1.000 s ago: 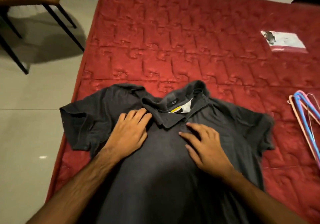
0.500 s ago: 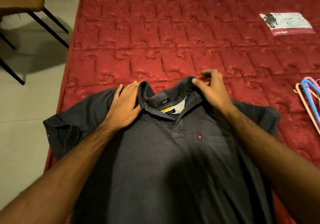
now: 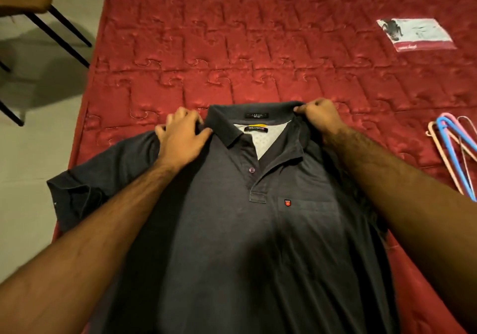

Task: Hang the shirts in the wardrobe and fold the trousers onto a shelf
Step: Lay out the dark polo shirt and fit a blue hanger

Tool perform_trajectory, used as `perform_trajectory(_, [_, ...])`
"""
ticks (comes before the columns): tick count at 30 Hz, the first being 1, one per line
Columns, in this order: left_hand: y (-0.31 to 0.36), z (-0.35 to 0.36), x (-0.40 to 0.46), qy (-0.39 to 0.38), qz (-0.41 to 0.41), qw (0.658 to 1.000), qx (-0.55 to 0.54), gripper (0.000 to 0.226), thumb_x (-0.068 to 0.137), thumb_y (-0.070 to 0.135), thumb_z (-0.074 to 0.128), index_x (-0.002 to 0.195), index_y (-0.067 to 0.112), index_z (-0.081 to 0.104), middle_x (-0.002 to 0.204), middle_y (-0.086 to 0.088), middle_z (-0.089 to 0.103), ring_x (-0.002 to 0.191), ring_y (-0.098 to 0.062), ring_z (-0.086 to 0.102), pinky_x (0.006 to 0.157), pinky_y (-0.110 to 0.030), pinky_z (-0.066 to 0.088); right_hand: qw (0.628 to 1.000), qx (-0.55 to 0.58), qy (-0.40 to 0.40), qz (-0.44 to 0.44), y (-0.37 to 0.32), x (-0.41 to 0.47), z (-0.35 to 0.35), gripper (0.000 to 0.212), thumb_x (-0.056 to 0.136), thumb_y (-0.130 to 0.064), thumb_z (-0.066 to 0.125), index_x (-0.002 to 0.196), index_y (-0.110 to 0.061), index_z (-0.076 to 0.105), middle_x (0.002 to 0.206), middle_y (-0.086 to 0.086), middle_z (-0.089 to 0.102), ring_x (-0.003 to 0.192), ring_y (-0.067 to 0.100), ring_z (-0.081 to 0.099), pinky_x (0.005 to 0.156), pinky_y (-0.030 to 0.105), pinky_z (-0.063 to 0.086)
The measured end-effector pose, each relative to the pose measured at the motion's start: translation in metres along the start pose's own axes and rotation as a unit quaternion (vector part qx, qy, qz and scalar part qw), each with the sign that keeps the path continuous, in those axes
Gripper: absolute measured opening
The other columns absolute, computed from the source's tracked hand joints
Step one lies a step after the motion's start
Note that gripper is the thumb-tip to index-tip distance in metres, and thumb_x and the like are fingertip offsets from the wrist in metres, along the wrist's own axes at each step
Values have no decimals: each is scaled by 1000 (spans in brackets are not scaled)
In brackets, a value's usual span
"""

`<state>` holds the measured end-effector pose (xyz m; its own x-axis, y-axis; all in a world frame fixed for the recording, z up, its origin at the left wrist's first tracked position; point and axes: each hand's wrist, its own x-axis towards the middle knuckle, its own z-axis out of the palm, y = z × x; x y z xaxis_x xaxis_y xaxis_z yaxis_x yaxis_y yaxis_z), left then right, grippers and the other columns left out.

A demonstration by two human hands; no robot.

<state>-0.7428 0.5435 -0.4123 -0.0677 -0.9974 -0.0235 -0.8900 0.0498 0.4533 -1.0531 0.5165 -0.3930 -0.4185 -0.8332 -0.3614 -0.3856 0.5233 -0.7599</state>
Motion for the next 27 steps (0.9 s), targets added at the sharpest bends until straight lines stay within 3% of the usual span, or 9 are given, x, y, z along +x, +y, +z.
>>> perform_trajectory(4, [-3,-15,6,73,-34,996,40,28,87,35,68,106,22,53,115,-6,56,115,-32,50,96,-53,30,982,151,-102,50,-10,-11,-9,13,86,-25,71,90,-15,65,79,4,65,65,14,59,60,25,45])
perform_trajectory(7, [13,-22,-17,146,48,985,76,37,82,16,60,118,20,50,122,-7,51,113,-32,48,90,-50,33,958,240,-156,-4,4,-24,-23,15,94,-20,63,108,-16,60,94,2,68,78,12,64,74,27,52])
perform_trajectory(9, [41,-19,-36,118,176,977,40,38,82,12,58,118,20,52,127,-2,52,116,-28,49,90,-45,32,965,234,-100,-61,31,-35,-40,22,95,-7,61,115,-14,56,104,6,65,85,14,64,80,29,54])
perform_trajectory(12, [90,8,-59,27,364,930,43,33,86,20,55,119,20,57,137,1,53,127,-22,50,97,-42,32,985,48,12,-168,82,-61,-85,33,87,6,59,114,-13,59,106,6,65,84,6,60,82,22,48])
perform_trajectory(14, [127,39,-67,-27,425,901,84,37,89,28,51,124,20,57,145,-2,50,133,-22,48,106,-46,32,976,-50,97,-188,117,-77,-128,37,82,7,57,114,-12,61,111,10,63,93,12,62,86,21,48])
perform_trajectory(17, [171,88,-73,-113,406,895,144,54,95,43,37,141,18,51,159,-3,36,146,-23,35,119,-52,24,929,-236,217,-186,164,-92,-190,42,76,-8,59,117,-15,58,117,9,56,111,28,54,95,43,45])
perform_trajectory(20, [191,124,-81,-125,368,905,175,64,98,50,27,152,19,39,164,-2,27,152,-22,22,121,-56,16,896,-307,318,-44,203,-98,-244,44,82,-27,66,122,-13,55,126,13,50,117,37,46,95,50,38])
perform_trajectory(24, [193,131,-83,-91,375,910,155,63,97,47,29,154,21,37,164,-1,27,152,-22,21,121,-56,15,938,-254,234,40,240,-94,-287,41,85,-36,69,122,-20,63,125,13,55,116,38,51,99,47,42])
perform_trajectory(27, [195,132,-82,-82,371,912,155,62,97,46,30,154,22,36,164,0,26,152,-21,21,122,-55,15,954,-205,218,-10,244,-92,-295,21,79,-18,65,100,-19,69,90,5,67,87,27,63,83,42,52])
